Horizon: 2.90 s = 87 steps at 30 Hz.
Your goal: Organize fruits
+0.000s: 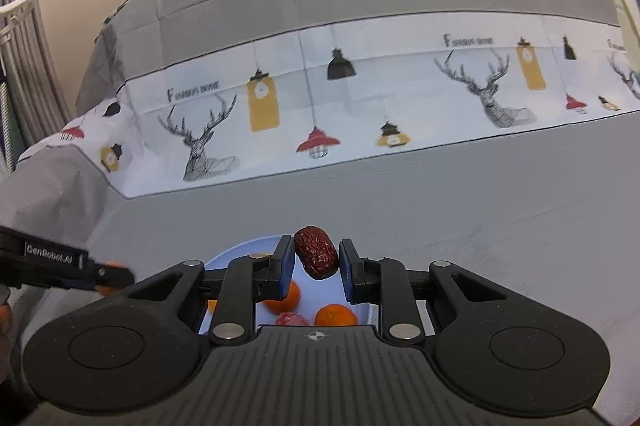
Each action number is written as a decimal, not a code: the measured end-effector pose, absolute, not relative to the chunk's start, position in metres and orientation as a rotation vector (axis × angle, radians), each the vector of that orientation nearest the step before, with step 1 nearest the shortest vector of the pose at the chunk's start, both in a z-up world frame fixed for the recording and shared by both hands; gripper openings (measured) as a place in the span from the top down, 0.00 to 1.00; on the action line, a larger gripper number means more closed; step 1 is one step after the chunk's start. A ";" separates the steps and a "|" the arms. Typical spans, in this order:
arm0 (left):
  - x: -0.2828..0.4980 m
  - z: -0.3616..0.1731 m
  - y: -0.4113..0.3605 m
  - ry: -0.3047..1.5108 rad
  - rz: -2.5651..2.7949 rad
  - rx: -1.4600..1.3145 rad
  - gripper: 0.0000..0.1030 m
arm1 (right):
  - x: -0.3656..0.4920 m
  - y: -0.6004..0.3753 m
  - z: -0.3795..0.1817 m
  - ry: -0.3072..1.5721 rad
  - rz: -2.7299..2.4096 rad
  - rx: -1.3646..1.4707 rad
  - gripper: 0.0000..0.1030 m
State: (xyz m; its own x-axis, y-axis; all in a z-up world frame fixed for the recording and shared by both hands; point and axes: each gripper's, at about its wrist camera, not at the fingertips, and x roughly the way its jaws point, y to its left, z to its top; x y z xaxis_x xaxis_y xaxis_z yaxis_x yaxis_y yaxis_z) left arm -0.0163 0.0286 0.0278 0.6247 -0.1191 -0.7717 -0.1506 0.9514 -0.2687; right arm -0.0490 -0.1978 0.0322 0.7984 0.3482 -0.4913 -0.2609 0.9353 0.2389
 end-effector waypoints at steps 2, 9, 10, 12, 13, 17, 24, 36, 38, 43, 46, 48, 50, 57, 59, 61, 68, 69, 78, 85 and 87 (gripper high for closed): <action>-0.015 0.027 0.020 0.895 -0.029 -0.330 0.57 | -0.046 -0.193 0.027 0.581 0.351 0.149 0.76; -0.016 0.024 -0.031 0.850 -0.193 -0.141 0.57 | -0.040 -0.182 0.020 0.599 0.367 0.106 0.76; -0.017 0.023 -0.037 0.844 -0.208 -0.115 0.57 | -0.039 -0.182 0.021 0.599 0.365 0.110 0.76; -0.018 0.019 -0.048 0.838 -0.232 -0.070 0.57 | -0.037 -0.182 0.021 0.599 0.356 0.116 0.77; -0.019 0.017 -0.054 0.841 -0.239 -0.043 0.57 | -0.037 -0.182 0.020 0.600 0.352 0.118 0.79; -0.018 0.009 -0.064 0.853 -0.249 0.007 0.57 | -0.033 -0.183 0.017 0.610 0.342 0.125 0.81; -0.012 0.007 -0.064 0.861 -0.248 -0.011 0.57 | -0.031 -0.180 0.014 0.621 0.340 0.121 0.83; -0.012 0.013 -0.057 0.842 -0.198 -0.005 0.24 | -0.027 -0.187 0.013 0.626 0.267 0.141 0.18; -0.015 0.016 -0.055 0.826 -0.185 0.003 0.18 | -0.028 -0.188 0.015 0.623 0.254 0.135 0.10; -0.033 0.037 -0.048 0.779 -0.166 -0.033 0.17 | -0.032 -0.191 0.030 0.621 0.199 0.122 0.01; -0.046 0.059 -0.044 0.736 -0.166 -0.045 0.16 | -0.045 -0.192 0.048 0.603 0.196 0.101 0.01; -0.055 0.075 -0.042 0.711 -0.186 -0.052 0.15 | -0.057 -0.194 0.060 0.592 0.203 0.070 0.01; -0.062 0.083 -0.042 0.709 -0.182 -0.061 0.05 | -0.067 -0.197 0.068 0.596 0.183 0.022 0.01; -0.073 0.047 -0.026 0.884 -0.078 -0.202 0.01 | -0.093 -0.211 0.051 0.675 0.188 0.108 0.01; -0.068 0.047 -0.029 0.852 -0.050 -0.121 0.01 | -0.092 -0.204 0.049 0.662 0.188 0.074 0.01; -0.062 0.043 -0.034 0.865 -0.034 -0.059 0.01 | -0.087 -0.200 0.043 0.688 0.185 0.053 0.01; -0.052 0.026 -0.034 0.941 -0.023 -0.085 0.01 | -0.079 -0.193 0.036 0.728 0.189 0.089 0.01; -0.051 0.025 -0.032 0.944 -0.012 -0.089 0.01 | -0.078 -0.193 0.035 0.727 0.194 0.092 0.01; -0.045 0.016 -0.040 0.970 0.005 -0.063 0.01 | -0.080 -0.186 0.032 0.729 0.205 0.041 0.01; -0.044 0.014 -0.038 0.979 0.019 -0.066 0.01 | -0.079 -0.183 0.031 0.734 0.207 0.028 0.01; -0.044 0.013 -0.037 0.981 0.021 -0.070 0.01 | -0.079 -0.182 0.031 0.734 0.209 0.021 0.01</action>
State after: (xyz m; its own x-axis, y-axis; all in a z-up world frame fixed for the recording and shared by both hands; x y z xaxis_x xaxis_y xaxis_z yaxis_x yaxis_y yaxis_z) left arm -0.0437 -0.0370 0.0130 0.5558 -0.0135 -0.8312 -0.0498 0.9975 -0.0495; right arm -0.0788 -0.1819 0.0310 0.7227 0.1964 -0.6627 -0.1816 0.9791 0.0921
